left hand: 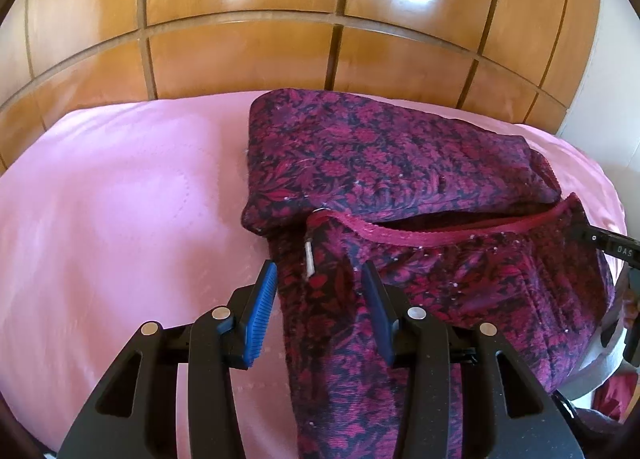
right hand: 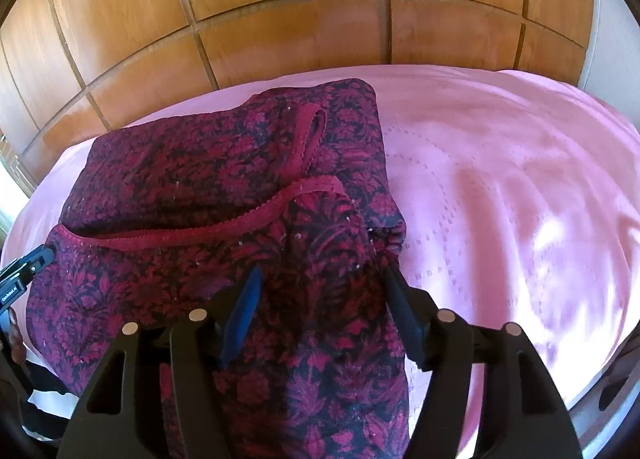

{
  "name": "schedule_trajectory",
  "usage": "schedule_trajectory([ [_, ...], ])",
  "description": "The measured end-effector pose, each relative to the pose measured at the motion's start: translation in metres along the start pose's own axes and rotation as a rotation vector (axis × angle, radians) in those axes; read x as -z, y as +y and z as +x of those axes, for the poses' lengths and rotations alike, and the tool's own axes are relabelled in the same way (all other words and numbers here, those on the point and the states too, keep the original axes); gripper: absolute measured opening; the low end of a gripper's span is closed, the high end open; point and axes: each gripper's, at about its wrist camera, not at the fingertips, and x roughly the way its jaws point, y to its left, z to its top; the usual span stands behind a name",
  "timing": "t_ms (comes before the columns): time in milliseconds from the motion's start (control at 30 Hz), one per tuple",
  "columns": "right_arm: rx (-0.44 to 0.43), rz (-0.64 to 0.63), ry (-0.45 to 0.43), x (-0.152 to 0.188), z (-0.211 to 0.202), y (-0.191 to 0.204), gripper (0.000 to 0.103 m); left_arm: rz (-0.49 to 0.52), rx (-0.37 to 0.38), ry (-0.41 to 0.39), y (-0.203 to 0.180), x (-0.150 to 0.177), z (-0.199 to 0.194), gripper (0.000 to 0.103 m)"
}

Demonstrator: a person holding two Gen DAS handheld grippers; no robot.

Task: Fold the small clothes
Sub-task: 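Grasp the pink lace waistband of the patterned garment with both grippers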

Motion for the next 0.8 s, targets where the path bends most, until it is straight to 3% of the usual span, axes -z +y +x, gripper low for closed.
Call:
schedule_trajectory([
  [267,-0.003,0.009,0.013,-0.001,0.007,-0.003,0.069,-0.002,-0.002,0.008,0.006,0.001,0.005,0.042],
  [333,-0.011,0.009,0.011,-0.002,0.006,-0.003,0.069,0.000,-0.007,0.000,0.007,-0.001,0.003,0.057],
  [367,-0.014,0.004,0.004,-0.002,0.004,-0.003,0.069,-0.004,-0.004,-0.010,0.009,-0.002,0.001,0.058],
  [567,-0.024,-0.007,-0.024,-0.010,0.000,-0.007,0.068,-0.090,0.132,-0.015,0.029,-0.009,-0.005,0.058],
  [800,-0.030,-0.026,-0.024,-0.012,0.008,-0.006,0.045,-0.106,0.226,0.037,0.027,-0.011,0.008,0.041],
])
